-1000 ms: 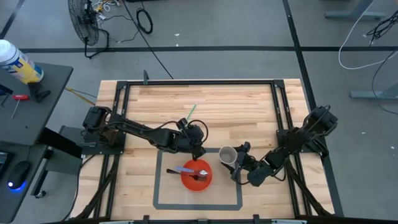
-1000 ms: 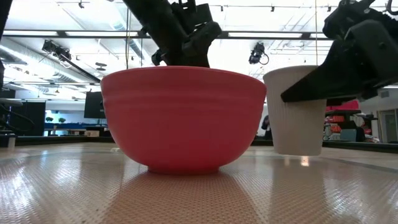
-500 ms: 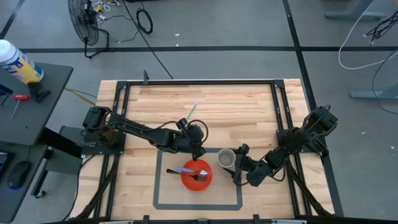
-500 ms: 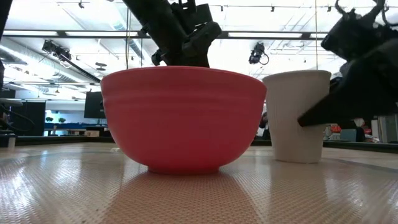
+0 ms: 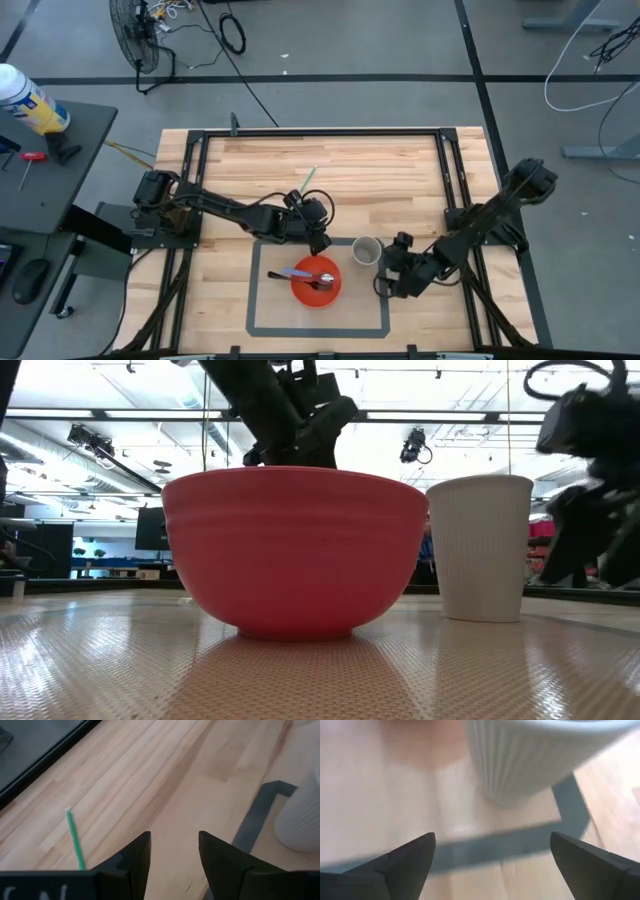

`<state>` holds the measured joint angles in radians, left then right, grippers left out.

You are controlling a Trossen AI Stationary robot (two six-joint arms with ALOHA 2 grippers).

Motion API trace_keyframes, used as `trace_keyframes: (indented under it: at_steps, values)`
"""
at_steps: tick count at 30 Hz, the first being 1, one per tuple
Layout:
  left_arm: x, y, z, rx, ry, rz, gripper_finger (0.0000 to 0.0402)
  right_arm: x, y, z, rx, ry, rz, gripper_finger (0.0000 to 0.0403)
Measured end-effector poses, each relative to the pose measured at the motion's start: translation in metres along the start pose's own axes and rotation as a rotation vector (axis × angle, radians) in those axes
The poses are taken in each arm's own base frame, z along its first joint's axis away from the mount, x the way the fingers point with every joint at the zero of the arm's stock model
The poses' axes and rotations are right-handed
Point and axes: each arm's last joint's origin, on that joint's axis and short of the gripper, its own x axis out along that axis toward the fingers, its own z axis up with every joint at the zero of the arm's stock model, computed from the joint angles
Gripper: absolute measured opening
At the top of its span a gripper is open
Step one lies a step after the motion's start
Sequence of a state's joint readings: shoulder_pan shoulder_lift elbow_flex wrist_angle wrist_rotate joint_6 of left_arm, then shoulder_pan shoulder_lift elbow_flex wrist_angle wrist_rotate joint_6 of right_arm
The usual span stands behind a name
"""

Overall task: Pick & Place Utensil
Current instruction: Put the straw into the white cup

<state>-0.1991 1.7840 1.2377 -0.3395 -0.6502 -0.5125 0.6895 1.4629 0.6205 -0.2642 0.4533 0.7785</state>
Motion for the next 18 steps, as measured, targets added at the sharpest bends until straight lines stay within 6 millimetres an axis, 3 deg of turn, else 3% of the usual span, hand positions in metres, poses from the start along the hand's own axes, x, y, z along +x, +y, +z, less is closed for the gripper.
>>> trace_keyframes:
  at_steps: [10, 18]
  values:
    - [0.004, 0.008, 0.003, -0.03, -0.043, 0.113, 0.0172, -0.065, -0.03, 0.008, -0.005, 0.183, 0.027, 0.0398]
    - [0.023, 0.028, 0.0, -0.067, 0.07, 0.137, 0.0172, -0.097, -0.054, 0.015, 0.035, -0.041, -0.07, 0.0398]
